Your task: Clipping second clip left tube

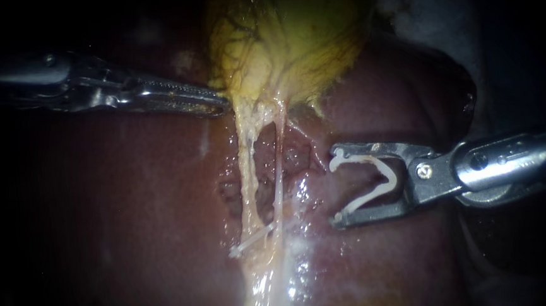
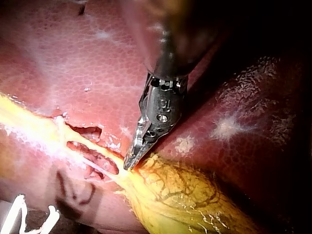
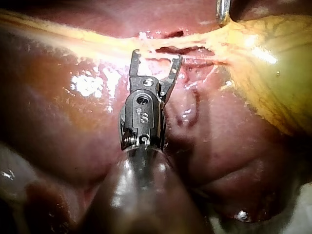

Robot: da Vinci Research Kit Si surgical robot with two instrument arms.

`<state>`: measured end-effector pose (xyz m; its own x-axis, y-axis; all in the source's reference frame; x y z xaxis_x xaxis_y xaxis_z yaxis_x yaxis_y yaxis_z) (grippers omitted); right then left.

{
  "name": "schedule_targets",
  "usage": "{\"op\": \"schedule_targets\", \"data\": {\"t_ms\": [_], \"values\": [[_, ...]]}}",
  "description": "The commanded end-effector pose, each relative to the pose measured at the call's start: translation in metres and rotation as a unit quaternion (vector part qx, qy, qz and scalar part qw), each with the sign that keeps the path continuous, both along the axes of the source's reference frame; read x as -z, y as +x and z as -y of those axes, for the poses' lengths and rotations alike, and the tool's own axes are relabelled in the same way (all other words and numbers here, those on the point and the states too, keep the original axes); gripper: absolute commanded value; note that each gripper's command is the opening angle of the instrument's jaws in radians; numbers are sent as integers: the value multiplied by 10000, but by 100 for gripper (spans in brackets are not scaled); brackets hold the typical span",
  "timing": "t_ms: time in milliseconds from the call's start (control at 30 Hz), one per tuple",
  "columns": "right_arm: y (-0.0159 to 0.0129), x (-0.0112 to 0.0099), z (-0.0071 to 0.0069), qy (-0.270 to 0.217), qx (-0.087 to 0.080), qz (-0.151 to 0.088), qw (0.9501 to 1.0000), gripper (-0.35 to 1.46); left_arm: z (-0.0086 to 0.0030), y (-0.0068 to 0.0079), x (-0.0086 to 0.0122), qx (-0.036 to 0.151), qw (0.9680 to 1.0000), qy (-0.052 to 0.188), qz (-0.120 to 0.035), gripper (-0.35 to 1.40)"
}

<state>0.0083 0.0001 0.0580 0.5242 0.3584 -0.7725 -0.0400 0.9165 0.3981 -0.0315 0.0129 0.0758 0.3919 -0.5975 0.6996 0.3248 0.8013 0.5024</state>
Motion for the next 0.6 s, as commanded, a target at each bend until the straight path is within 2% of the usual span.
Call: {"op": "schedule_targets", "data": {"t_ms": [33,267,367,600], "values": [[0,0,0,1,1,-1,10000,60,0,0,0,1,10000,0,-3,-35],[0,1,-1,3,-1,-1,10000,60,-1,5,15,34,10000,12,67,-35],[0,1,-1,3,-1,-1,10000,60,-6,13,32,84,9999,56,118,-35],[0,1,-1,4,-1,-1,10000,60,-19,39,76,237,9994,-152,184,-35]]}}
